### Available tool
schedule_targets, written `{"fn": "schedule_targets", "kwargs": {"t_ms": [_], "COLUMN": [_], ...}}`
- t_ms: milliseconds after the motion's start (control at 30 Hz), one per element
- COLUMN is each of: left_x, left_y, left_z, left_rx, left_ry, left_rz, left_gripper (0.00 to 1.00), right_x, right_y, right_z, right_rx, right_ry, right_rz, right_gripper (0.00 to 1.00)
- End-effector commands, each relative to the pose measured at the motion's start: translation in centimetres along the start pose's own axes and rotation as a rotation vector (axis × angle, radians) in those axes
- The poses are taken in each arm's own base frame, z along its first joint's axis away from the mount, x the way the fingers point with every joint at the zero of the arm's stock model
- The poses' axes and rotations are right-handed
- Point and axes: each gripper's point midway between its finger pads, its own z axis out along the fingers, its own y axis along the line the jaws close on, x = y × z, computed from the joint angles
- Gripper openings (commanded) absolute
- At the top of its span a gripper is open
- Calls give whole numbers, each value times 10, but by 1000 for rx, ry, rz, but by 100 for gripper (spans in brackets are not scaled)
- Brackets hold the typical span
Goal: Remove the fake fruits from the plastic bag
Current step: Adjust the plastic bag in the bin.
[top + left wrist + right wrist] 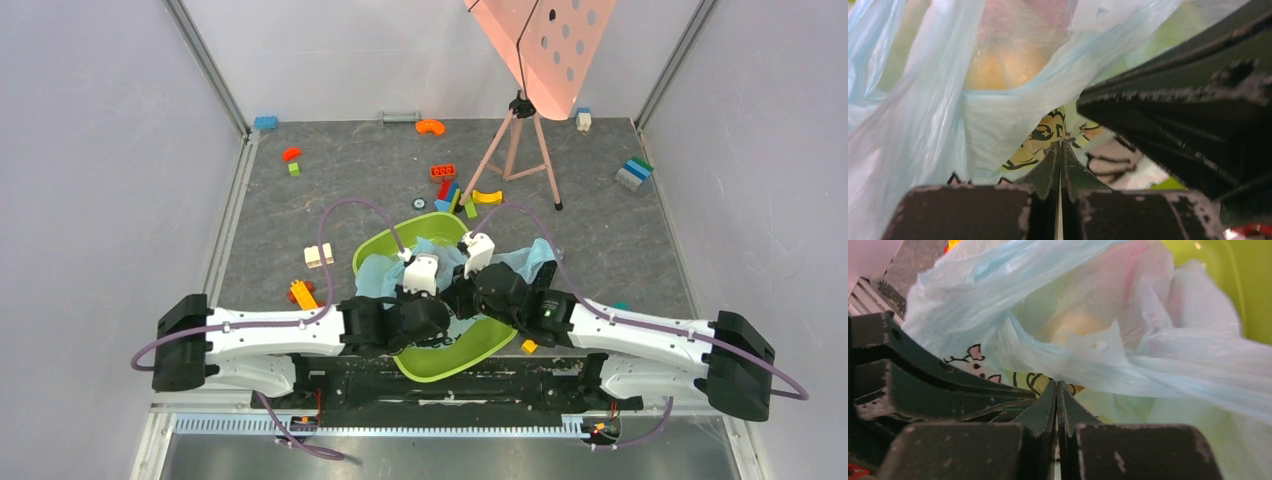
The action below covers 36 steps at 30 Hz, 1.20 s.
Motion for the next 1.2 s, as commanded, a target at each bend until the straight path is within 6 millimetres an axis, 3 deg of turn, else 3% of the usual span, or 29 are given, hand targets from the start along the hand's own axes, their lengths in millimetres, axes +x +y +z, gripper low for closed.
{"fn": "schedule_targets", "kwargs": {"t_ms": [0,200,300,500,733,900,1033,1167], "left_x": [-10,-3,-9,-49,-91,-117,-130,-139], "left_y": [-4,8,17,37,77,93,100,84], "left_z": [12,30,36,34,33,31,27,10], "left_rx": [-31,-82,-120,-211,-346,-401,-407,-268], "left_ry": [-50,-32,-44,-123,-204,-254,-272,-280], "left_rz": [15,15,16,25,7,-13,-35,-56], "left_gripper": [2,2,2,2,2,2,2,2], "right_x": [12,37,49,71,78,85,87,77], "right_y": [9,-12,-20,-29,-31,-31,-30,-25], "right_z": [7,5,4,4,5,7,7,6], "right_rx": [-21,43,61,78,80,79,77,57], "right_ry": [-4,-3,13,64,79,101,108,80], "right_rz": [44,82,92,92,90,85,82,85], "right_gripper": [0,0,0,0,0,0,0,0]}}
